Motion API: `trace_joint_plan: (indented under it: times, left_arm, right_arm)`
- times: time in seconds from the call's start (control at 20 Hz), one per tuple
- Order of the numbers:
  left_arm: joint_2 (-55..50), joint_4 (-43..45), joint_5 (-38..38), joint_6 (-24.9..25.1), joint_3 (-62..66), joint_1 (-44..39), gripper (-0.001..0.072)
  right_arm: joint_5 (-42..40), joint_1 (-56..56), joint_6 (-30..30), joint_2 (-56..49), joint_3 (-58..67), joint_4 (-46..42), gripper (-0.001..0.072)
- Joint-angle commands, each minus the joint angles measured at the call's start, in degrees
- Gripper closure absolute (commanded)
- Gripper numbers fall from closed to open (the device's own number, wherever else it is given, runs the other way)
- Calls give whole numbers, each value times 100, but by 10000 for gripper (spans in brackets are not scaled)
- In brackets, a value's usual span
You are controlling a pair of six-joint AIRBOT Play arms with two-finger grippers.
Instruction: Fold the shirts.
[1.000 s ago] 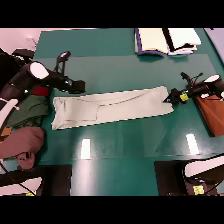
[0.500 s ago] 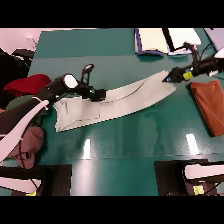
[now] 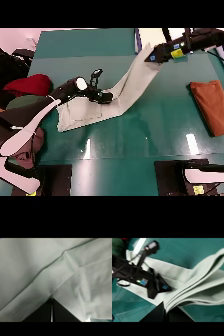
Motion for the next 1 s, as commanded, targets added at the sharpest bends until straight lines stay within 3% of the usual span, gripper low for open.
trace_joint_plan:
  times: [0.0, 0.3, 0.5, 0.7, 0.8, 0.85, 0.95]
  left_arm:
    - [-31, 83, -17, 20, 22, -9, 687]
    - [487, 299, -269, 15, 22, 431, 687]
    - [1969, 1108, -498, 17, 22, 1504, 687]
    - [3624, 1971, -538, 15, 22, 2743, 686]
    - [4120, 2009, -570, 13, 22, 3202, 686]
    - [4249, 2006, -616, 13, 22, 3355, 686]
    - [4365, 2009, -820, 15, 33, 3460, 687]
  right_arm:
    - [-164, 573, 212, 17, 286, 0, 696]
    - [-570, 1434, 337, -13, 289, 11, 695]
    - [-938, 2240, -9, -485, 302, 977, 695]
    - [-2232, 3462, -647, -1419, 326, 1821, 688]
    - [-2601, 3947, -951, -2022, 743, 2074, 414]
    - [-2562, 4079, -953, -2284, 1075, 2013, 385]
    - [-2400, 4065, -898, -2448, 1456, 1453, 394]
